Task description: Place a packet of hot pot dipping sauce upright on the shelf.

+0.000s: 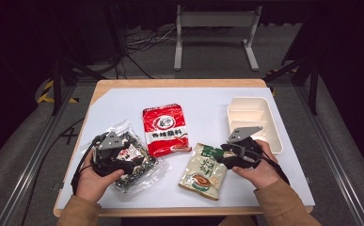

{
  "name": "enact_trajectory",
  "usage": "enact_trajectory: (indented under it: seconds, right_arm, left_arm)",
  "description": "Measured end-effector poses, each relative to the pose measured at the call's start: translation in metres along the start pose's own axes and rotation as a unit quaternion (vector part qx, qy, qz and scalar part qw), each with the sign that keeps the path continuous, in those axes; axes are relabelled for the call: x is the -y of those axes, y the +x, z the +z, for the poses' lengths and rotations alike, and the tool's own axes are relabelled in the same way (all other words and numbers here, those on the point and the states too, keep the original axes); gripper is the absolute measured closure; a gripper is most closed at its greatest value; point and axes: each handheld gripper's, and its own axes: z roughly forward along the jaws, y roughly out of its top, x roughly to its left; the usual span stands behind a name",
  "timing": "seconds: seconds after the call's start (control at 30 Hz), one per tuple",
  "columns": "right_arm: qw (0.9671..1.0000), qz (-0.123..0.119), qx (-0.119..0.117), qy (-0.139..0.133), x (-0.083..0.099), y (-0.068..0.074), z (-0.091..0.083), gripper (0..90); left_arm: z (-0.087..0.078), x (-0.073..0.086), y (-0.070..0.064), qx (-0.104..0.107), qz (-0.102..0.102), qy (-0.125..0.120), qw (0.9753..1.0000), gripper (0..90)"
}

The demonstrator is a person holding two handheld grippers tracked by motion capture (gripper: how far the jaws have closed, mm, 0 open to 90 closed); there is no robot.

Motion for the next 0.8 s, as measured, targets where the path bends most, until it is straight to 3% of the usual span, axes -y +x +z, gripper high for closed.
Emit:
enact_trajectory:
  seconds: [0.07, 0.17, 0.37, 0.5, 0.53, 0.6, 0.7, 0.8]
  right_arm:
    - [0.9999, 0.001, -0.006, 0.014, -0.004, -0.002, 0.004, 47.7]
    - [0.9991, -0.001, 0.013, 0.041, -0.011, -0.008, 0.013, 42.6]
    - [0.9974, -0.002, 0.01, 0.072, -0.021, -0.018, 0.024, 48.8]
    - [0.9959, -0.03, 0.01, 0.085, -0.025, -0.022, 0.032, 50.1]
    - [0.995, -0.043, 0.015, 0.089, -0.027, -0.023, 0.035, 48.8]
    - [0.9936, -0.047, 0.031, 0.098, -0.029, -0.024, 0.041, 46.1]
    - [0.993, -0.038, 0.03, 0.108, -0.031, -0.028, 0.049, 44.3]
    - [0.9915, -0.006, 0.02, 0.128, -0.031, -0.032, 0.061, 42.3]
  left_arm:
    - [-0.001, 0.0, 0.0, 0.001, -0.003, -0.001, 1.0, 25.7]
    - [-0.002, 0.001, 0.001, 0.0, -0.001, -0.004, 1.0, 25.8]
    - [-0.003, 0.003, 0.002, 0.0, -0.004, -0.003, 1.0, 26.2]
    - [-0.003, 0.005, 0.001, -0.001, -0.003, -0.002, 1.0, 26.0]
    - [-0.003, 0.005, 0.001, -0.002, -0.003, -0.003, 1.0, 25.6]
    - [-0.004, 0.006, 0.002, -0.002, -0.007, -0.002, 1.0, 25.1]
    - [-0.004, 0.007, 0.003, -0.002, -0.005, -0.001, 1.0, 24.8]
    - [-0.005, 0.009, 0.003, -0.003, -0.01, -0.002, 0.9999, 24.9]
